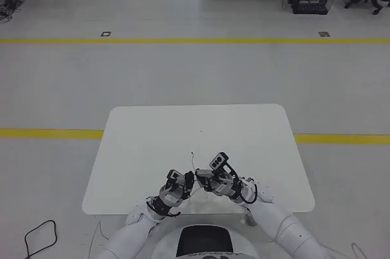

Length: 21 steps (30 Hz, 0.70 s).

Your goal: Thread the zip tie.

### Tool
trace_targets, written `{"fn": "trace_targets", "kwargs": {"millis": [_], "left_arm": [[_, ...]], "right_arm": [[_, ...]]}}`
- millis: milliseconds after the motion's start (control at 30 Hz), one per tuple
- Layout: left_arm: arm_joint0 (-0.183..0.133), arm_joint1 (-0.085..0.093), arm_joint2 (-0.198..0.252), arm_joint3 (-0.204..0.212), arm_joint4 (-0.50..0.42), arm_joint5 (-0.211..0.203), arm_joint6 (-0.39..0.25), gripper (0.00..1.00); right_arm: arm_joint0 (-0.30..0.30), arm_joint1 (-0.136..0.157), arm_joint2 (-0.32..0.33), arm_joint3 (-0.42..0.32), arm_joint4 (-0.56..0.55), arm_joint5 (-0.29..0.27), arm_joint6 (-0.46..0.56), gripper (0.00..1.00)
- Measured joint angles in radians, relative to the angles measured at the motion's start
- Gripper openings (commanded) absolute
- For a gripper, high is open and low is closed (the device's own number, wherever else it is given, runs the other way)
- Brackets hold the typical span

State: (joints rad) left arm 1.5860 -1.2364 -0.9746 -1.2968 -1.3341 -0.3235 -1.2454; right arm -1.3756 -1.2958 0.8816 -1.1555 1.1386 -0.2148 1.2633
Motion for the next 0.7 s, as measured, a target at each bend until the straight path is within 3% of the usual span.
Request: {"fn": "trace_targets", "kwargs": {"millis": [700], "left_arm": [[0.006, -0.006, -0.005, 0.001, -0.008, 0.001, 0.01, 0.0]], "right_arm": [[-0.03, 0.005, 0.062, 0.006, -0.028, 0.012, -0.01, 0.0]]}}
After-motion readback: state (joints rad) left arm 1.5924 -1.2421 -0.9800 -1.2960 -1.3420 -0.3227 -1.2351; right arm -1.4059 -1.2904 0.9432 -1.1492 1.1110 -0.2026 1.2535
